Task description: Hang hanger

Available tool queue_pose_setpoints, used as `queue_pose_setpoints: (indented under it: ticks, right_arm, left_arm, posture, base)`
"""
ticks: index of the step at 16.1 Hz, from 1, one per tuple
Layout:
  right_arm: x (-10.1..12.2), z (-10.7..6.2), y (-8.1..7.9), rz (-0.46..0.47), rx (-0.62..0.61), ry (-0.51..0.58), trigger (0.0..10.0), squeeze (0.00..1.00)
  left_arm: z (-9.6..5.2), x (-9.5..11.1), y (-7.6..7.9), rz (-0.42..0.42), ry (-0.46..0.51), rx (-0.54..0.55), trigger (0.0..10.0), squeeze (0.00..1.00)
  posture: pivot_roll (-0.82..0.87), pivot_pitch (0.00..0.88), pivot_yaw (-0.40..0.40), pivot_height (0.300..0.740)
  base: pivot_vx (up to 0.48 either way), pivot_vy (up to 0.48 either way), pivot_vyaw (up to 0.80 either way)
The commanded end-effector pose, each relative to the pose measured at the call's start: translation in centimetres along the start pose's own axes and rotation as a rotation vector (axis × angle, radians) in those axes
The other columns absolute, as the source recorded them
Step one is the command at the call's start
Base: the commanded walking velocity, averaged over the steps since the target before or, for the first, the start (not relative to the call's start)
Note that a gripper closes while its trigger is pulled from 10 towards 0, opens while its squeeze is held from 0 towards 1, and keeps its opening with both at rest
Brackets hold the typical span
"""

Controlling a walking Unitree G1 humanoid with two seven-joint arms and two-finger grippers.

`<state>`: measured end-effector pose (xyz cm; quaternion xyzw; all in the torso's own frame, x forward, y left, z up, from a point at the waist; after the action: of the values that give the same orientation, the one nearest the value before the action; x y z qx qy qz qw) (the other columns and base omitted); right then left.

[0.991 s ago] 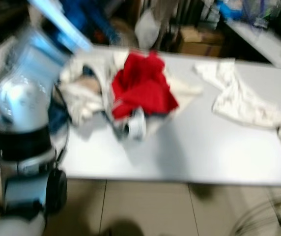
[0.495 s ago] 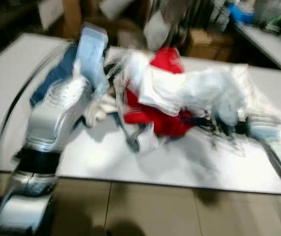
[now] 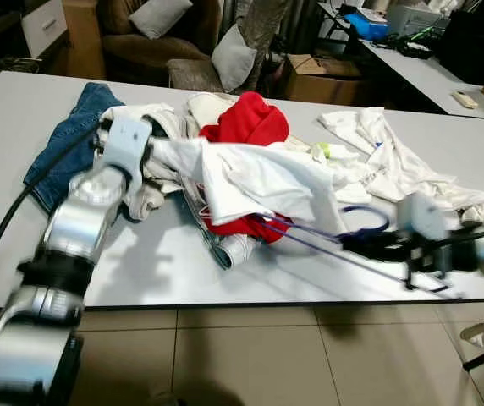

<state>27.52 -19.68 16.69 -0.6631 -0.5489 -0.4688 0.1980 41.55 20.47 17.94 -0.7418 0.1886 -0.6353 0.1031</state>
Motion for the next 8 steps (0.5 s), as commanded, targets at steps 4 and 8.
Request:
queue_pose_setpoints:
  ticks: [4,8]
  right_arm:
    - [3.9,-4.1,1.0,0.019,-0.006,0.081,10.0,0.00]
    - [6.7,-6.3,3.1,0.054,-0.132,0.259,10.0,0.00]
  left_arm:
    - [0.8,-2.3,0.7,0.107,-0.091,-0.117,10.0,1.00]
    - [-1.9,-4.8,1.1,0.304,-0.178,-0.471,10.0,1.00]
  posture:
    - [-0.12,0.000,-0.092,0.740]
    - [-0.12,0.000,-0.087,0.740]
  base:
    - [0.000,0.000,0.00]
    - [0.000,0.000,0.00]
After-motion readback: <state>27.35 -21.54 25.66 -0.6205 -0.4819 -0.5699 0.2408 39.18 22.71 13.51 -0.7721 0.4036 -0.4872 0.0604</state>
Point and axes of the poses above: a point about 5 cm out from each wrist's last joint towards the gripper, its own z axis pointing out of the wrist towards the gripper, its own x axis along the axis of the wrist's last joint, y = z × x, the point moved 4 cm from there along z, pointing out of the wrist towards the gripper, and after that the axes turned 1 degree about -z, right-handed, at the moved point
